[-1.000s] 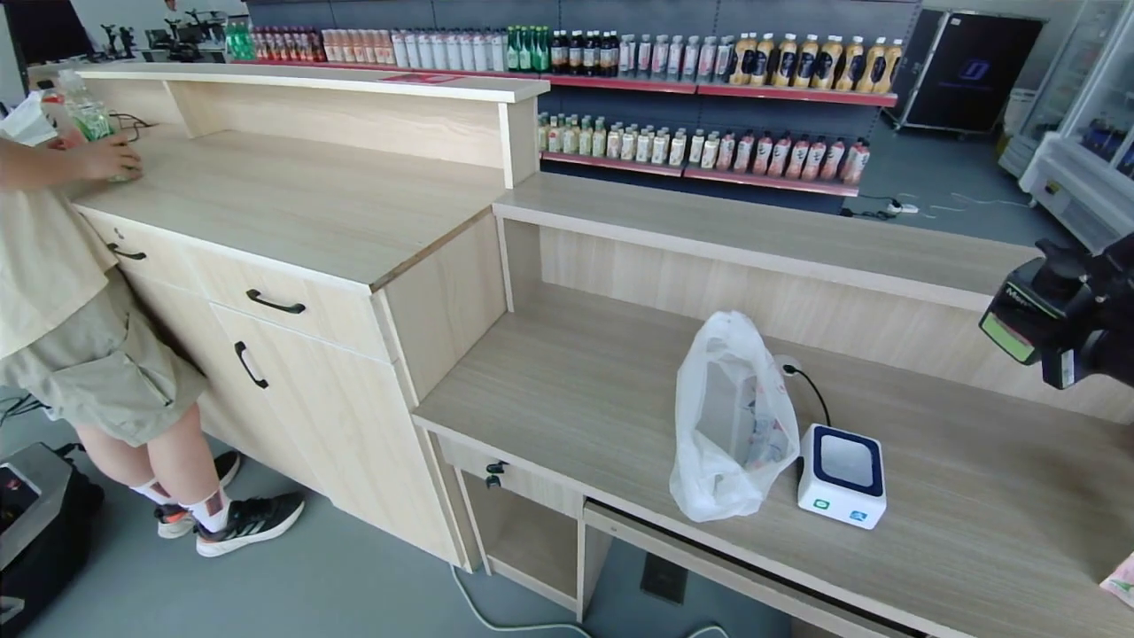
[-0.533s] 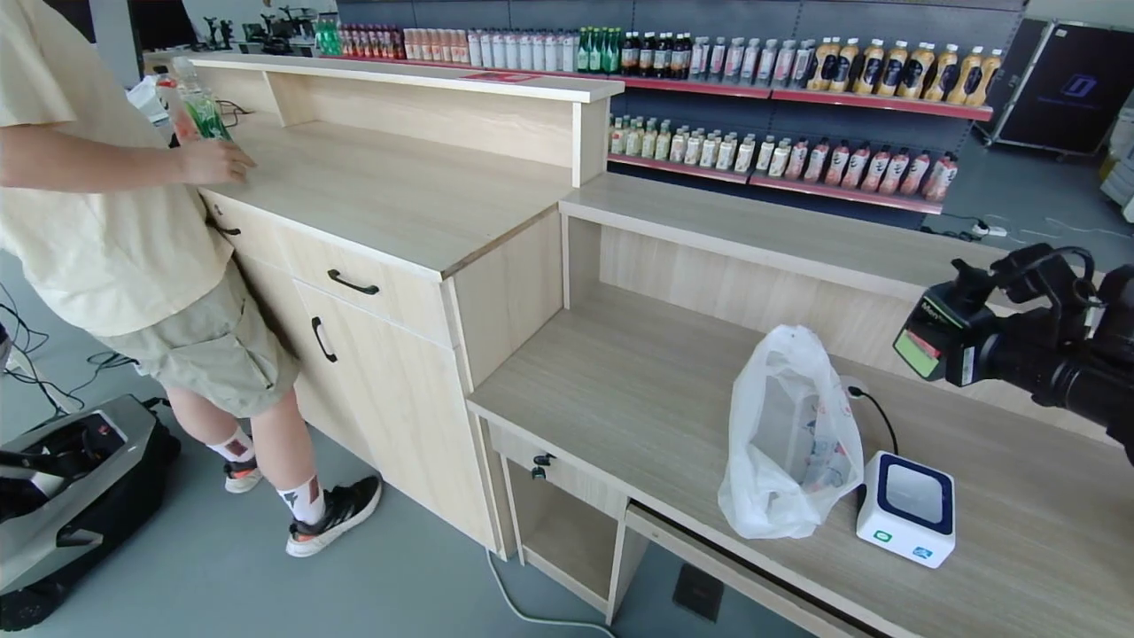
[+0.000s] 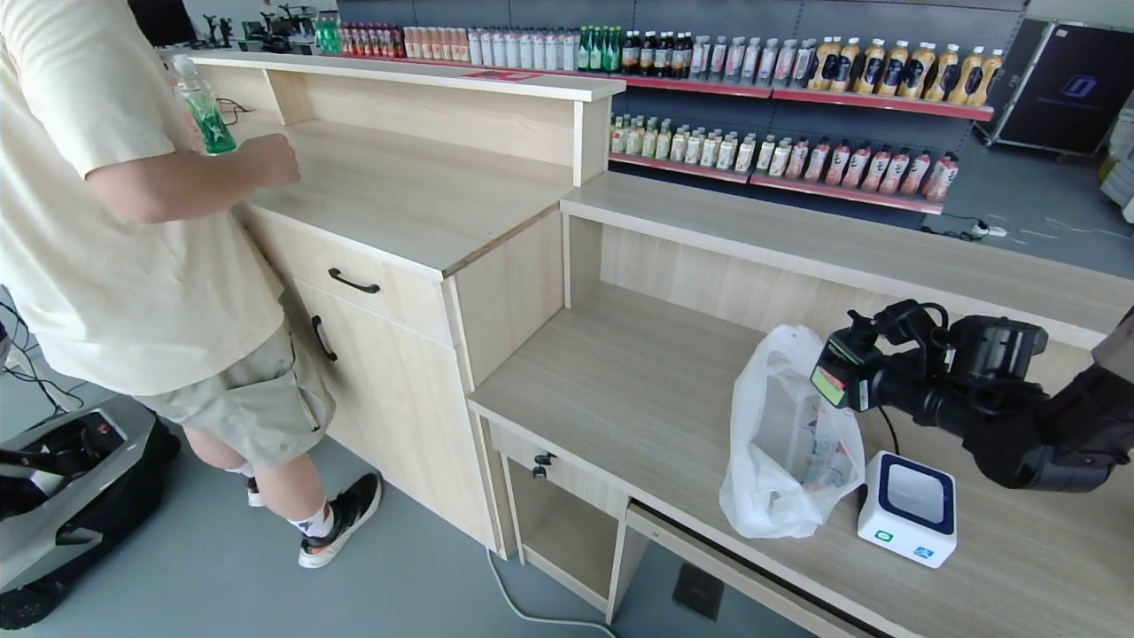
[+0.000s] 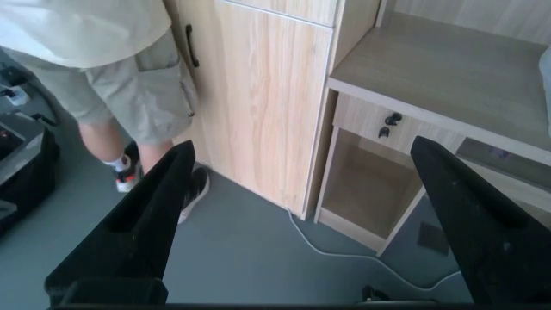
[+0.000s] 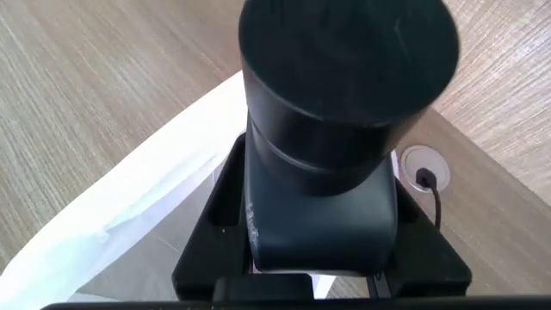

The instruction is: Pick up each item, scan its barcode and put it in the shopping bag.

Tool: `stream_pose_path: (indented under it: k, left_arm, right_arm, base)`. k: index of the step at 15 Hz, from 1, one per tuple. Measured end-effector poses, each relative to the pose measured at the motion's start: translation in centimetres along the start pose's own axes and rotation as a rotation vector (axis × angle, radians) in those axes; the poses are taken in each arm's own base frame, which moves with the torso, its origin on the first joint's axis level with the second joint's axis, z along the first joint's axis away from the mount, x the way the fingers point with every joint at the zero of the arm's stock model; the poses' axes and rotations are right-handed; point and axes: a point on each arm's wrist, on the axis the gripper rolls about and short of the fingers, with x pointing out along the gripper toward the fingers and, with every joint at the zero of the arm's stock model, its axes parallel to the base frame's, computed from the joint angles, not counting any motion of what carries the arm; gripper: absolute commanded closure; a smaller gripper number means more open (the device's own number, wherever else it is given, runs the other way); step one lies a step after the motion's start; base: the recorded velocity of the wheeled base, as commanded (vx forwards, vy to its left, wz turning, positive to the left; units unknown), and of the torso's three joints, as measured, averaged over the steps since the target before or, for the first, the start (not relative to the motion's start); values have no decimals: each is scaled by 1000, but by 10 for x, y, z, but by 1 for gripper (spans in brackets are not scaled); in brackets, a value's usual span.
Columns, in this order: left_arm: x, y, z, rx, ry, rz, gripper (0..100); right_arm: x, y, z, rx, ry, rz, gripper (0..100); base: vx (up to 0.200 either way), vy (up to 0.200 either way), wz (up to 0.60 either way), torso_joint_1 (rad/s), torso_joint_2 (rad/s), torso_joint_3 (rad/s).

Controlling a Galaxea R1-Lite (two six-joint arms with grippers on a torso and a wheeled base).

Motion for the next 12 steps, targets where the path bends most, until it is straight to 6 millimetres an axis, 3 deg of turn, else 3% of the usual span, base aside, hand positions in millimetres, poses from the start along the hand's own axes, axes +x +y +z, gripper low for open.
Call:
stream_pose_path:
  k: [6,12]
  left_arm:
    - [0,0,0,0,0,0,0]
    - [0,0,0,0,0,0,0]
  right_arm:
    - [39,16,-34,55,-8,45,100]
    - [80,41,-50,32,-51,102,100]
  base:
    - [0,0,0,0,0,0]
    - [0,0,0,0,0,0]
